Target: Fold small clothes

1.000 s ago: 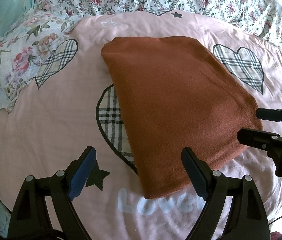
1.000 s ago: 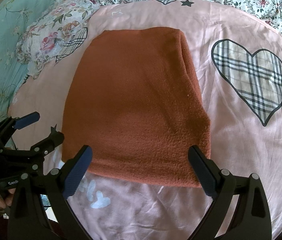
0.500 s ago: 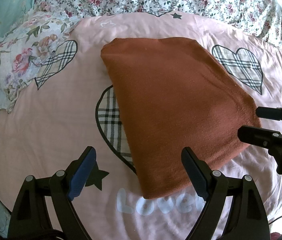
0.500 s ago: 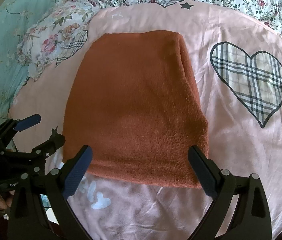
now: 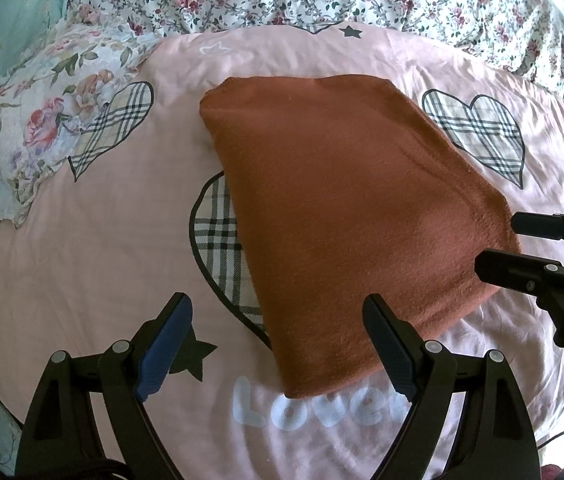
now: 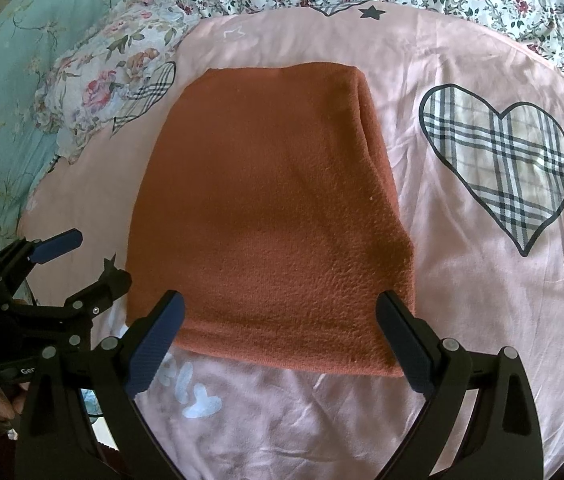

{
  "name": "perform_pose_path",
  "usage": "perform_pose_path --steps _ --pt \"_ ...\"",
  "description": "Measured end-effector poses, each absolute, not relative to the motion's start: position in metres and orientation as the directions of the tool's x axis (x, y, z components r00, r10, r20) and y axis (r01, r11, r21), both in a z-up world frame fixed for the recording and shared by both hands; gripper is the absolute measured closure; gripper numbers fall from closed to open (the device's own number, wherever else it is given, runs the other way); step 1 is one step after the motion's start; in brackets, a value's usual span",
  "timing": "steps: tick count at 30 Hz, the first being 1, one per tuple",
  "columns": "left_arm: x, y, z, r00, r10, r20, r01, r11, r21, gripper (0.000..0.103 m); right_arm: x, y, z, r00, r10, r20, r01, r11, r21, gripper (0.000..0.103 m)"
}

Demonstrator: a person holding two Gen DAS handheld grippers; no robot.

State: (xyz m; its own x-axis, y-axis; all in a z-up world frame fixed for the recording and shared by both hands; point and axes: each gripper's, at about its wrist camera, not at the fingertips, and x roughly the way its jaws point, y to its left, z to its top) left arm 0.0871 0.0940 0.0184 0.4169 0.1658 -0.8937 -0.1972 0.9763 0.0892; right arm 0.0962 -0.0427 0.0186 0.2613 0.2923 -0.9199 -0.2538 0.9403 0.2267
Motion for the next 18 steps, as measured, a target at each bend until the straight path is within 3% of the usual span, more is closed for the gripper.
perform_pose_path --steps 18 --pt "0.0912 0.0944 0.0207 0.418 0.161 -0.894 -0.192 0.978 0.086 0.016 0.0954 -0.0431 0.0216 0.274 0.297 -0.915 -0.243 0.942 0.233 0.007"
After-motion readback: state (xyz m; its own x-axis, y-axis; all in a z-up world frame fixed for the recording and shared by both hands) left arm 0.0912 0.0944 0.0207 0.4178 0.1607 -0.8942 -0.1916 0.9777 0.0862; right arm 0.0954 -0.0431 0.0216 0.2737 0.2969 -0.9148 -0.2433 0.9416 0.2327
